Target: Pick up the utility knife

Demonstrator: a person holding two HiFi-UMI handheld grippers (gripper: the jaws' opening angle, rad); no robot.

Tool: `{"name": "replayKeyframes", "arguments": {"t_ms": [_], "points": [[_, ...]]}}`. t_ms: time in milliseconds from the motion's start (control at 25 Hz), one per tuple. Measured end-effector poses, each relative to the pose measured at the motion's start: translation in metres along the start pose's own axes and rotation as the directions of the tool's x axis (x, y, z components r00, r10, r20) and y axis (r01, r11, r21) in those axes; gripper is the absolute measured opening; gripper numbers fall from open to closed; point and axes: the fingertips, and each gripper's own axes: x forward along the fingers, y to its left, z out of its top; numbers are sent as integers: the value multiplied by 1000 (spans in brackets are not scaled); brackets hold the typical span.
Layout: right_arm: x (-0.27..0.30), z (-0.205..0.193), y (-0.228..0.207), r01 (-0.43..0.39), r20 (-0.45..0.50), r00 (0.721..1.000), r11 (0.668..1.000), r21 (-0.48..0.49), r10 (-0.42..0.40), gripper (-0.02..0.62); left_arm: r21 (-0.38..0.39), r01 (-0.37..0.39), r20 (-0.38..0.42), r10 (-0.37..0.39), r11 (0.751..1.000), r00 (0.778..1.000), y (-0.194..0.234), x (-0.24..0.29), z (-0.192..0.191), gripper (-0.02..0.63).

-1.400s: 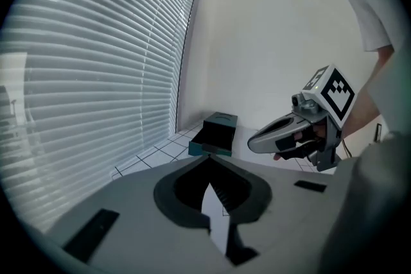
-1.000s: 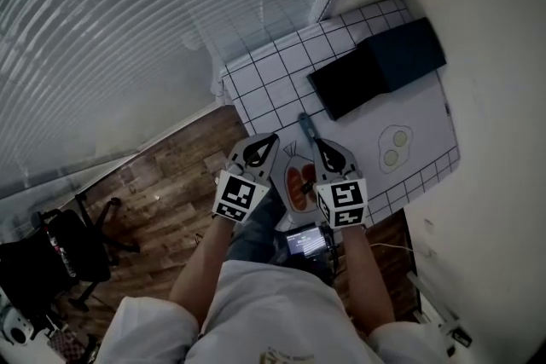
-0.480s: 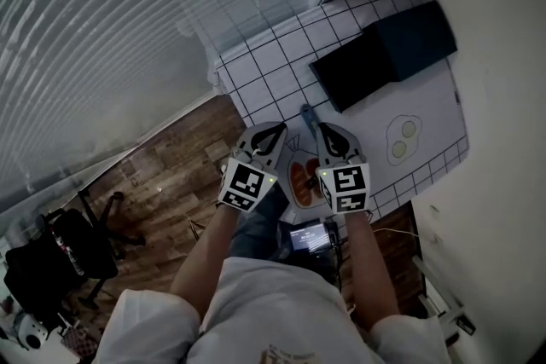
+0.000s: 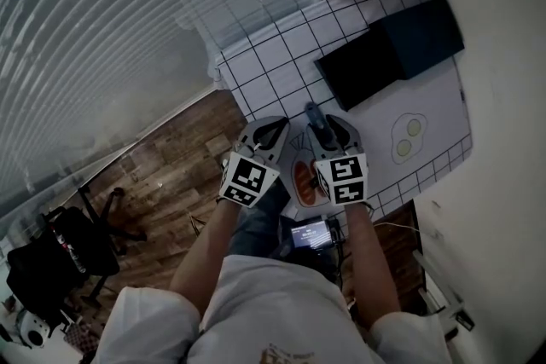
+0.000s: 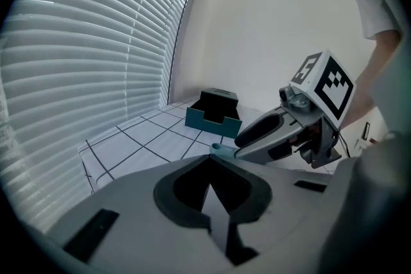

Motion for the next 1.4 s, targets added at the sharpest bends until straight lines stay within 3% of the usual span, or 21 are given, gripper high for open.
{"name": "replayKeyframes", "arguments": {"t_ms": [160,280,600,880,1400], "points": [[9,-5,-2,14,-72,997,1000,-10,-15,178,-8,11,0,-11,1000,1000,0,0,1,6],[11,-6,-4,33,-112,993,998,-44,-38,146,-17,17,8,-17,1000,1000,2,-1,4,5],[12,-6,-3,12,-146,989,997,-82,-24,138,-32,12,21,-11,999,1000,7,-1,11,5],[8,-5,1,8,-116,993,997,-76,-16,135,-15,6,13,-5,1000,1000,9,-9,12,5],[-16,22,4,-2,-19,1000,996,-92,0,135,-14,-68,71,69,998,995,17,-30,39,5]]}}
